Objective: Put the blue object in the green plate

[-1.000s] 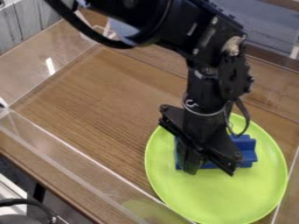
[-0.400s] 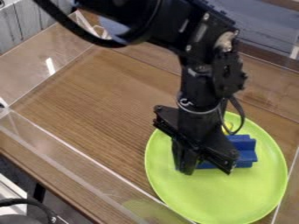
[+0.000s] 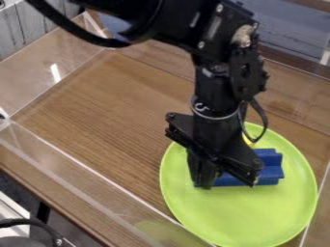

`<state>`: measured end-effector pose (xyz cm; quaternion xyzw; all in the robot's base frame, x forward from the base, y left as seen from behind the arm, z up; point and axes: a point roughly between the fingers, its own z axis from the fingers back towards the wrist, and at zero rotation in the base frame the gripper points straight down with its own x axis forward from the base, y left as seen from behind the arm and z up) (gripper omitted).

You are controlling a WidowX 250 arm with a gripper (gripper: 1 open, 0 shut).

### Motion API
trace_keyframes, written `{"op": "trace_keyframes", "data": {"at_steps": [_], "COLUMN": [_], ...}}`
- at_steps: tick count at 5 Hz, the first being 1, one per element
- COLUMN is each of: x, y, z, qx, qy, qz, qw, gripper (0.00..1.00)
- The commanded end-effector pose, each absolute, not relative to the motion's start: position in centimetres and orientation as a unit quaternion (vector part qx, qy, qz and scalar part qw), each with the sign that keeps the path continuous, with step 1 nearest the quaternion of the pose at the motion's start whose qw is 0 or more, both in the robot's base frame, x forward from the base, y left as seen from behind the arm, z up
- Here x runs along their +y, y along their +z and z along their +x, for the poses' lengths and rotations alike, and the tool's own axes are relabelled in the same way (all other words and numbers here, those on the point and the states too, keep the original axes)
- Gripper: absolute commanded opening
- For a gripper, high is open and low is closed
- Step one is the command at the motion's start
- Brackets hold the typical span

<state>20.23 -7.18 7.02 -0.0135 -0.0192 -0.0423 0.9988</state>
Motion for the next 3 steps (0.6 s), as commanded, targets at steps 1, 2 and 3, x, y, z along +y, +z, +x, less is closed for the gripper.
{"op": "trace_keyframes", "data": {"at_steps": [1, 2, 3], "x": [-7.56, -7.99, -8.35], "y": [7.42, 7.03, 6.66], "z": [20.22, 19.94, 19.89], "qx": [-0.032, -0.03, -0.029], "qy": [-0.042, -0.046, -0.05], "qz": [-0.021, -0.023, -0.025], "qw": [0.998, 0.998, 0.998], "gripper": [0.0, 1.0, 0.0]}}
